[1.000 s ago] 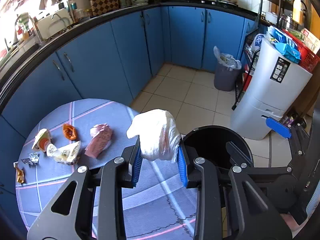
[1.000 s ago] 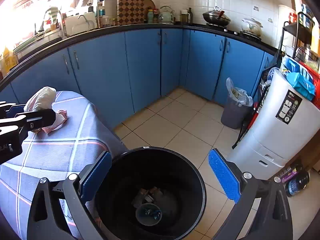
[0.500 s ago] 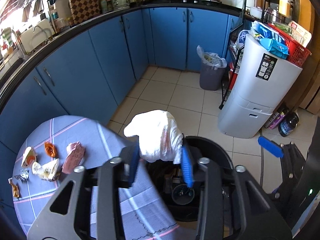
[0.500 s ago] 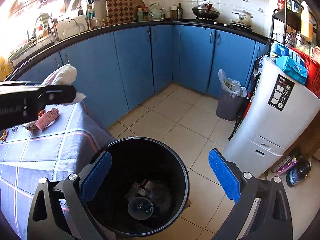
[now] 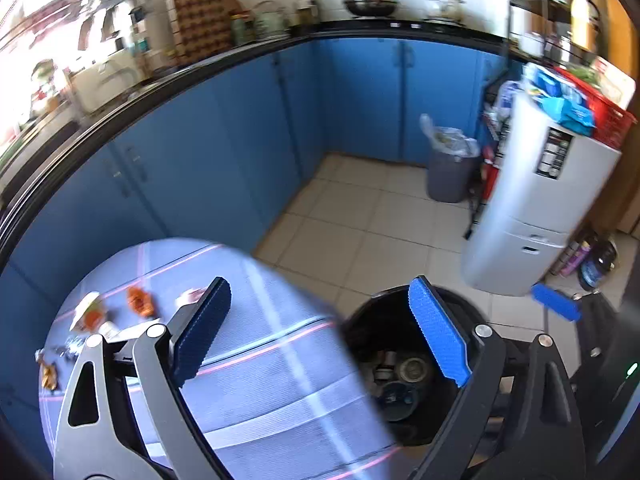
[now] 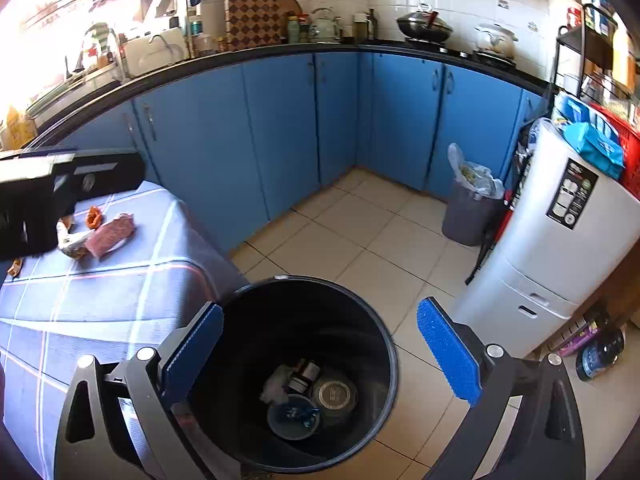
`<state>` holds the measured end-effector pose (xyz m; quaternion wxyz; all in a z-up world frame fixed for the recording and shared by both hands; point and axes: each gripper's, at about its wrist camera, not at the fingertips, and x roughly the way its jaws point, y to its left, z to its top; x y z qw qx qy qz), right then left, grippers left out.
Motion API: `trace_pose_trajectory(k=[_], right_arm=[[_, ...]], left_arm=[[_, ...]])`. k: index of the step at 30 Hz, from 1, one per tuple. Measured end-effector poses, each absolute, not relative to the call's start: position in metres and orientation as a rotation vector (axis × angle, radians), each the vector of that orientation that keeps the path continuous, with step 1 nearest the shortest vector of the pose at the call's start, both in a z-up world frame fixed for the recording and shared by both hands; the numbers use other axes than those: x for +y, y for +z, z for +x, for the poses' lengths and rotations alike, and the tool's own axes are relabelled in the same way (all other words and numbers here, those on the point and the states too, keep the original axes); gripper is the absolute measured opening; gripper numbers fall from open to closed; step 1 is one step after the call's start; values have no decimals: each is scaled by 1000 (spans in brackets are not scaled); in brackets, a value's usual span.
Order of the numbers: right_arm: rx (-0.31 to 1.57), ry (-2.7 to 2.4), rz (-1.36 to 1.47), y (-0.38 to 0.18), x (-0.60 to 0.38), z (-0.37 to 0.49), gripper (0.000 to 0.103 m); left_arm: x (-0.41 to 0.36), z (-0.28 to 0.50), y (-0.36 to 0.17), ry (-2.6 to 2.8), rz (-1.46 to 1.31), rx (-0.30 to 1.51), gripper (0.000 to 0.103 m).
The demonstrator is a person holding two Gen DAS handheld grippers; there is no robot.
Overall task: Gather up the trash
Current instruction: 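Grasp the yellow paper bag with the left tool while the right tool grasps the pink wrapper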
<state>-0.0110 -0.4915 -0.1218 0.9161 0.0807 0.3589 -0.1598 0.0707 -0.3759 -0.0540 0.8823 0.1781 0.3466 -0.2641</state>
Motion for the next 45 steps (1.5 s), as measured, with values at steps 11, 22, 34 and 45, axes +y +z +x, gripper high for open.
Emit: trace_pose_trajectory(k=[11,22,34,45], right_arm=[[659,-172,73,-101,-397,44,95],[742,-65,20,-117,-303,133,95],[836,-152,115,-144,-301,199,95],[921,-105,79,-162,-289,209,23]], left_arm=[[-222,114,-68,-301,262,768,90],[-58,160,-90,-53,137,820,90],[50,222,-133,100,34,873,90],[62,256,-163,61,-5,943,51]])
